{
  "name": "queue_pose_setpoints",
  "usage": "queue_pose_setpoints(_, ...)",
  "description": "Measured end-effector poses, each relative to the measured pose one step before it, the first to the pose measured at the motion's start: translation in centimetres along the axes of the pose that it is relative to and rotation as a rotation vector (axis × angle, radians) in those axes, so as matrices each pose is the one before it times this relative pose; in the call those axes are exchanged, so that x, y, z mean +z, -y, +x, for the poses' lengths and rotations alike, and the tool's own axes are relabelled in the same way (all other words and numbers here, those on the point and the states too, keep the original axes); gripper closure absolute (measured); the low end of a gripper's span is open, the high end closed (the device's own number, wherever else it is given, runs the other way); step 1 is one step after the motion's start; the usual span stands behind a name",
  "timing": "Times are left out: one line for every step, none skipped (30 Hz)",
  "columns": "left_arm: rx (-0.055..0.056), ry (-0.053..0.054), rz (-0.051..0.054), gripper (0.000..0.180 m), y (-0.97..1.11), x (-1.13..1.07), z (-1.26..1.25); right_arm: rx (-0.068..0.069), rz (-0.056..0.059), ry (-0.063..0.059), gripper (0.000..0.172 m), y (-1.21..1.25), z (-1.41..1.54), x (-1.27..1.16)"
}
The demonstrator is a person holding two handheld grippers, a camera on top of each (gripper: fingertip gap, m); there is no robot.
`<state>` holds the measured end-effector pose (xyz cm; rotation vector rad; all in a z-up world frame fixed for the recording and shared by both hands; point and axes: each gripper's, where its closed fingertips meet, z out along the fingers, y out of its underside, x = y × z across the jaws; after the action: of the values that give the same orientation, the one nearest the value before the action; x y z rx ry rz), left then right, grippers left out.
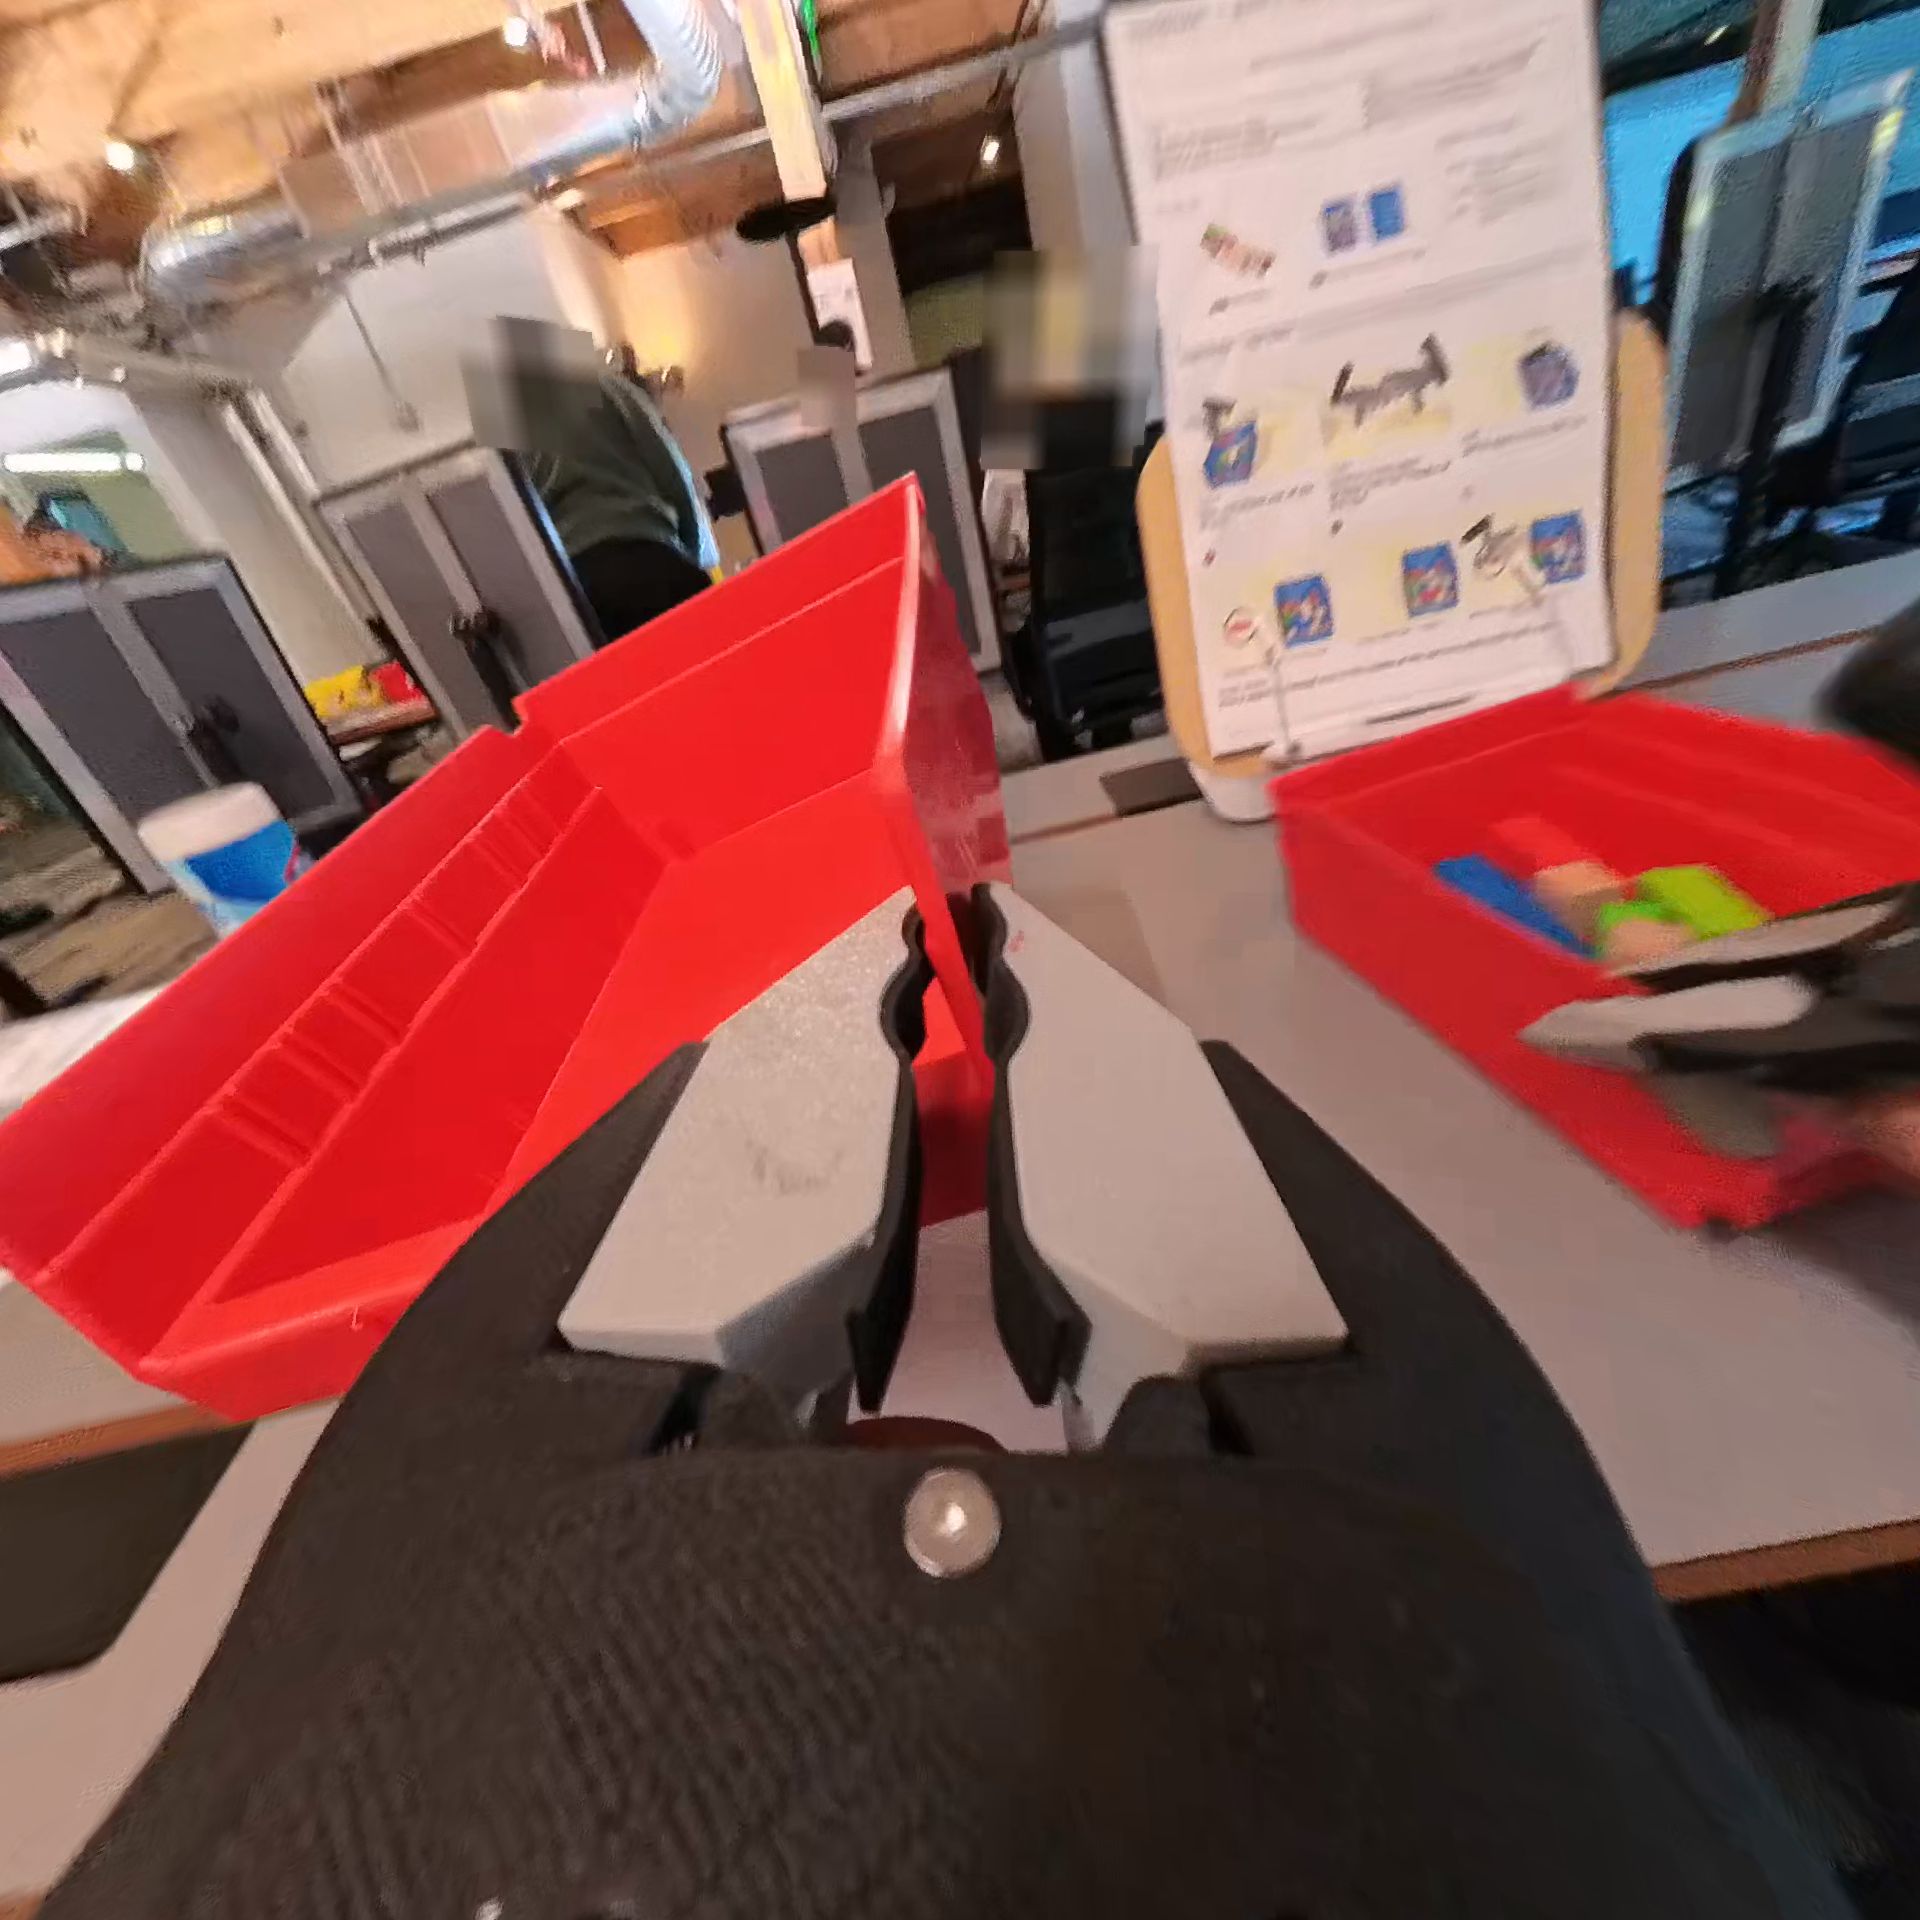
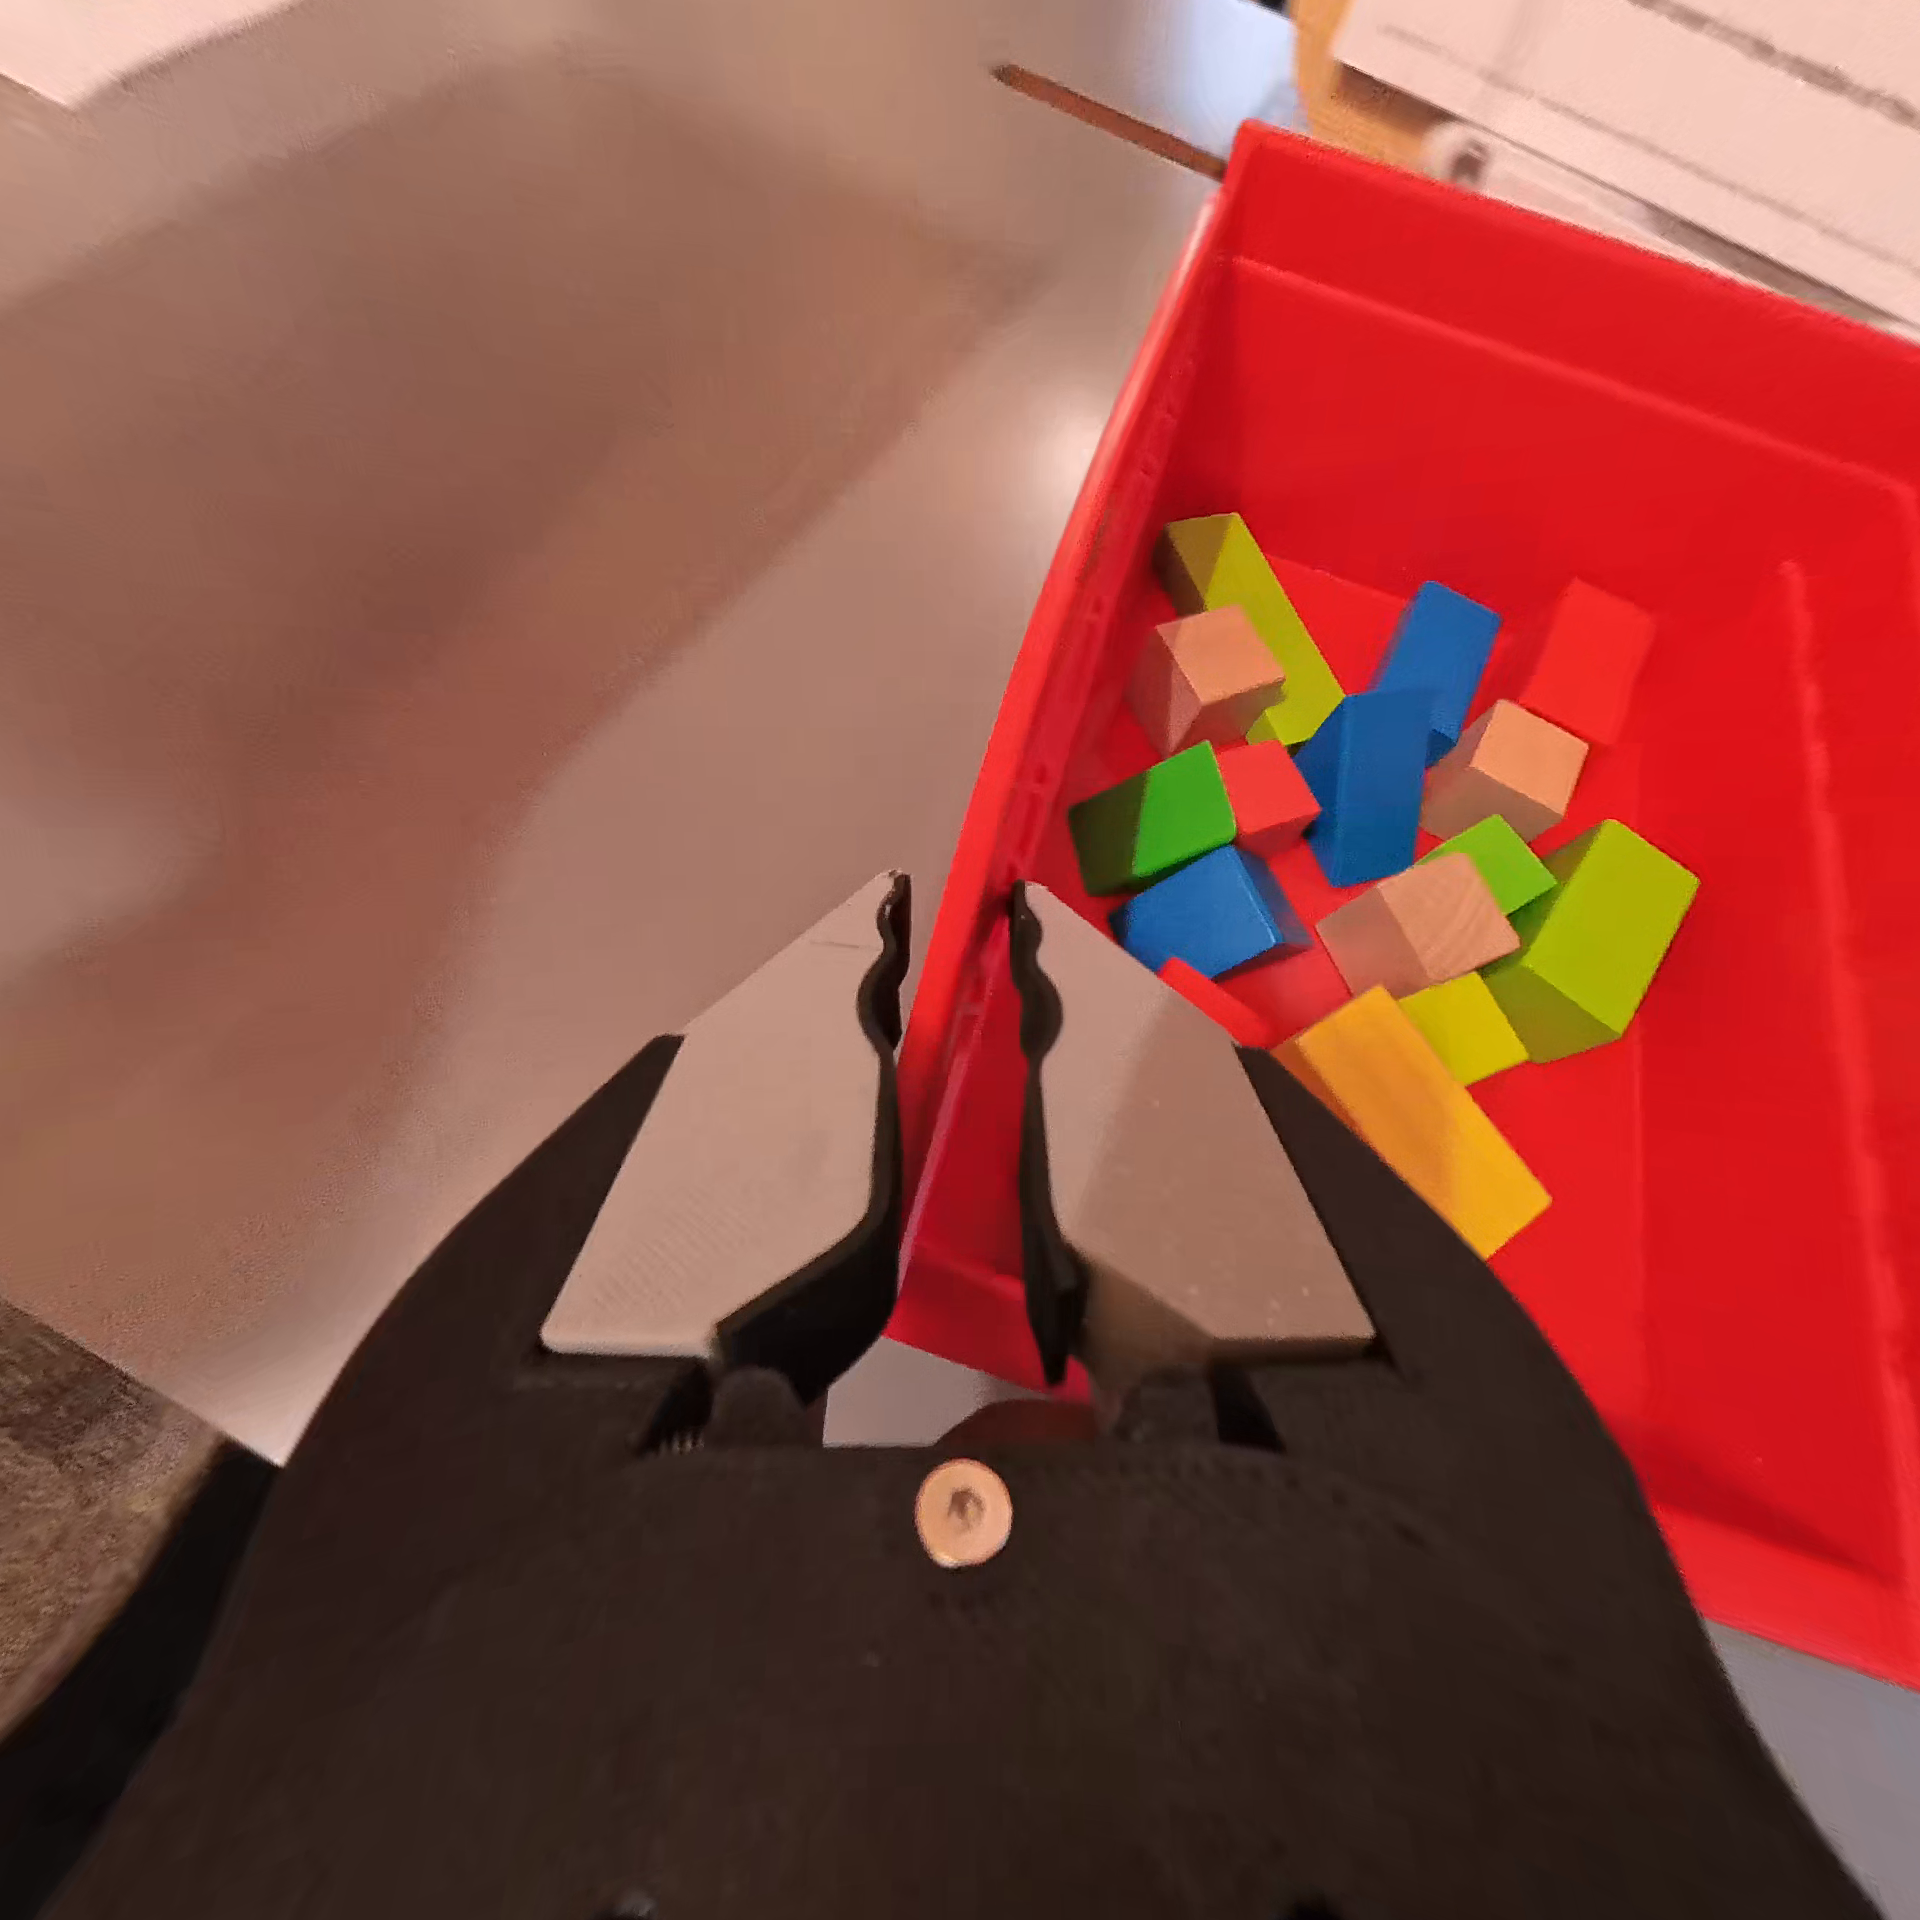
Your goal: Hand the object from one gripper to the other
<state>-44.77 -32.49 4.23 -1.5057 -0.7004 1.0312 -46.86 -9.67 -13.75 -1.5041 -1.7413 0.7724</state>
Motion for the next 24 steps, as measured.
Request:
queue_pose_setpoints(0.0062,-0.0138,0.0222,0.179,1.317,-0.083,0.447,0.0063,0.0144,0.0117,0.158,0.851,-1.590,0.603)
queue_pose_setpoints(0.0061,-0.0121,0.0170,0.179,1.267,-0.050,0.453,0.0087,0.0138,0.0159,0.158,0.872,-1.758,0.687)
queue_pose_setpoints(0.0063,-0.0094,0.0120,0.179,1.194,-0.004,0.435,0.0201,0.0150,0.0178,0.158,0.889,-1.877,0.752)
queue_pose_setpoints(0.0040,-0.0060,0.0111,0.179,1.152,0.066,0.477,0.0296,0.0184,0.0171,0.158,0.961,-1.974,0.862)
queue_pose_setpoints(0.0017,-0.0043,0.0118,0.179,1.139,0.149,0.550,0.0376,0.0156,0.0178,0.157,0.936,-2.141,1.025)
queue_pose_setpoints(0.0027,-0.0056,0.0115,0.179,1.105,0.246,0.705,0.0395,0.0201,0.0150,0.156,1.007,-2.255,1.140)
queue_pose_setpoints(0.0011,-0.0104,0.0103,0.179,1.029,0.343,0.903,0.0419,0.0361,0.0243,0.155,1.259,-2.498,1.005)
queue_pose_setpoints(0.0002,-0.0130,0.0106,0.179,0.990,0.390,1.029,0.0445,0.0464,0.0132,0.147,1.446,-2.361,0.744)
queue_pose_setpoints(-0.0012,-0.0140,0.0120,0.179,0.943,0.379,1.147,0.0283,0.0390,0.0169,0.134,1.217,-2.350,0.450)
queue_pose_setpoints(0.0059,-0.0054,0.0201,0.179,1.048,0.297,1.048,0.0560,0.0165,0.0232,0.132,0.595,-1.876,0.243)
queue_pose_setpoints(0.0012,-0.0160,0.0090,0.179,0.918,0.281,1.141,0.0650,-0.0043,0.0512,0.132,0.138,-1.482,-0.070)
queue_pose_setpoints(0.0078,-0.0131,0.0155,0.179,0.931,0.266,1.111,0.0352,0.0005,0.0730,0.127,0.073,-1.065,-0.502)
queue_pose_setpoints(0.0081,-0.0154,0.0071,0.179,0.794,0.172,1.019,0.0203,0.0142,0.0525,0.120,0.162,-0.102,-0.924)
queue_pose_setpoints(0.0114,-0.0139,0.0070,0.179,0.764,0.127,0.894,0.0279,0.0209,0.0431,0.121,0.137,0.557,-1.460)
queue_pose_setpoints(0.0036,-0.0110,0.0129,0.179,0.774,0.097,0.803,0.0166,0.0209,0.0725,0.121,0.095,0.554,-2.106)
queue_pose_setpoints(0.0002,-0.0107,0.0147,0.179,0.655,0.157,0.874,-0.0031,0.0309,0.0551,0.120,0.334,1.144,-2.824)
queue_pose_setpoints(-0.0015,-0.0127,0.0149,0.179,0.447,0.263,1.165,-0.0329,0.0551,0.0104,0.120,0.914,2.116,-3.468)
queue_pose_setpoints(0.0002,-0.0152,0.0118,0.179,0.136,0.448,1.560,-0.0513,0.0700,-0.0391,0.122,1.491,3.204,-3.886)
queue_pose_setpoints(0.0061,-0.0180,0.0041,0.180,-0.283,0.613,1.939,-0.0442,0.0676,-0.0624,0.125,1.844,4.024,-3.985)
queue_pose_setpoints(-0.0011,-0.0260,-0.0054,0.180,-0.715,0.772,2.304,-0.0157,0.0503,-0.0494,0.127,2.047,4.226,-3.752)
queue_pose_setpoints(-0.0014,-0.0319,-0.0106,0.180,-1.109,0.896,2.569,0.0051,0.0298,-0.0214,0.125,2.122,3.899,-3.494)
queue_pose_setpoints(-0.0107,-0.0371,-0.0130,0.180,-1.392,0.973,2.703,0.0120,0.0157,-0.0043,0.123,2.104,3.370,-3.331)
queue_pose_setpoints(-0.0252,-0.0374,-0.0181,0.180,-1.690,0.992,2.735,0.0027,0.0051,-0.0033,0.122,1.923,2.820,-3.183)
queue_pose_setpoints(-0.0275,-0.0240,-0.0170,0.180,-1.907,1.057,2.632,-0.0103,-0.0034,-0.0220,0.126,1.577,2.419,-2.935)
